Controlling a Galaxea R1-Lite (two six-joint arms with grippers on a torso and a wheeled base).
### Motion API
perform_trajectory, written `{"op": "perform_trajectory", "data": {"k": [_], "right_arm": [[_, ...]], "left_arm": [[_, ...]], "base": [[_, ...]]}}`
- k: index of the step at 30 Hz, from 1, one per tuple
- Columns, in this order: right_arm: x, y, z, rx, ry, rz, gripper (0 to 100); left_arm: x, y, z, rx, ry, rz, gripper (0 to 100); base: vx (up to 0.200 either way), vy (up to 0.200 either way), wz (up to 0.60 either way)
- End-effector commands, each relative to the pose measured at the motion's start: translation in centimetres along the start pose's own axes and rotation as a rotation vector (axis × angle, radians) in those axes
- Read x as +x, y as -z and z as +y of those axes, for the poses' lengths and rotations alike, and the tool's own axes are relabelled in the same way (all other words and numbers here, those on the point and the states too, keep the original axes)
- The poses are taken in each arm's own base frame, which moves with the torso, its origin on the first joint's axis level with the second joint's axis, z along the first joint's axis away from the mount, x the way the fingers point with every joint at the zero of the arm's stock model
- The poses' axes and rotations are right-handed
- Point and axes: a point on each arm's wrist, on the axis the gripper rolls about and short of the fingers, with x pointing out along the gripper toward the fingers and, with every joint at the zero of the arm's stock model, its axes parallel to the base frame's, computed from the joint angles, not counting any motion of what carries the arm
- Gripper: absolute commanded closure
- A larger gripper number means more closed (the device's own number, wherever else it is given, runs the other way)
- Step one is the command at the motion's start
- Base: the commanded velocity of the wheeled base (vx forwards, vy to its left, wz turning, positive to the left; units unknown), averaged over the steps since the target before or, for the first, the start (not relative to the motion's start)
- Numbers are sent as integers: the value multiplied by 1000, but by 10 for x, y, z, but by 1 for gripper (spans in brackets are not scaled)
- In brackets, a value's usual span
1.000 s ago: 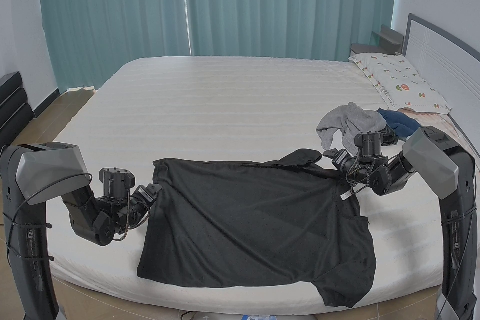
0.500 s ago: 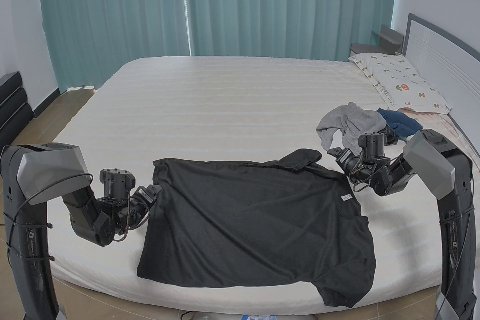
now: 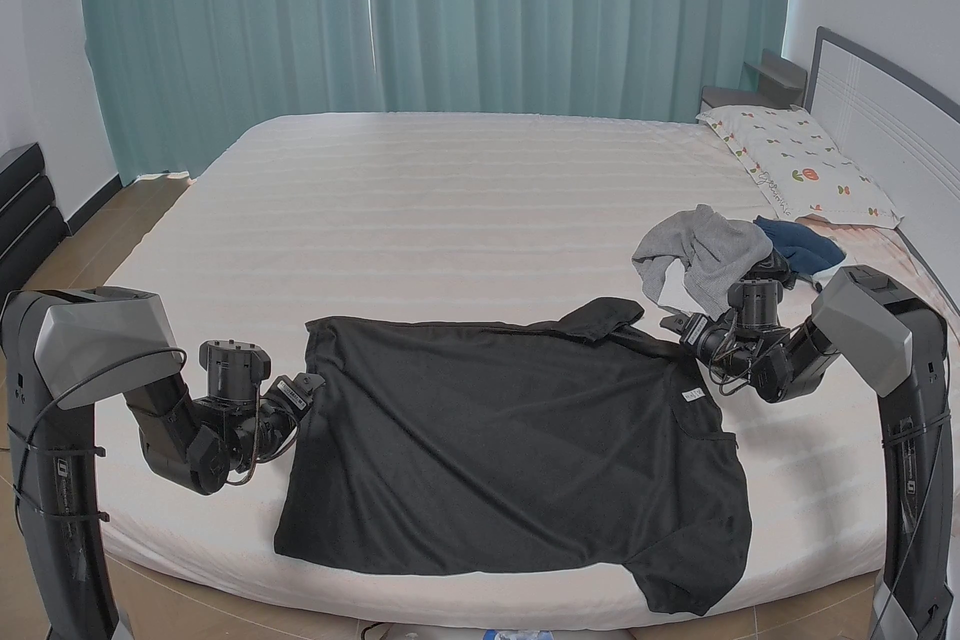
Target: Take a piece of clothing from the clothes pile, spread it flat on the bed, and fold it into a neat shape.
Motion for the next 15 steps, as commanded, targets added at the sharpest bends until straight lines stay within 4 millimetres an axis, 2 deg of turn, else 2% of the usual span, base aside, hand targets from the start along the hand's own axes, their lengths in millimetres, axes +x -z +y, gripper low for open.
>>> {"op": "perform_trajectory", "data": {"k": [1, 5, 6, 12, 15], "right_arm": [[0, 11, -5, -68, -7, 11, 0], [5, 23, -5, -171, -1, 27, 0], [6, 24, -5, -182, 1, 31, 100], [14, 23, -5, -223, -1, 2, 100], [19, 8, -3, -220, 11, -66, 100]], "left_arm": [[0, 1, 1, 4, -4, 2, 0], [0, 1, 1, 4, -5, 3, 0], [0, 1, 1, 4, -5, 3, 0], [0, 1, 1, 6, -5, 3, 0], [-1, 1, 2, 9, -8, 5, 0]], "base": [[0, 0, 0], [0, 0, 0], [0, 0, 0], [0, 0, 0], [0, 0, 0]]}}
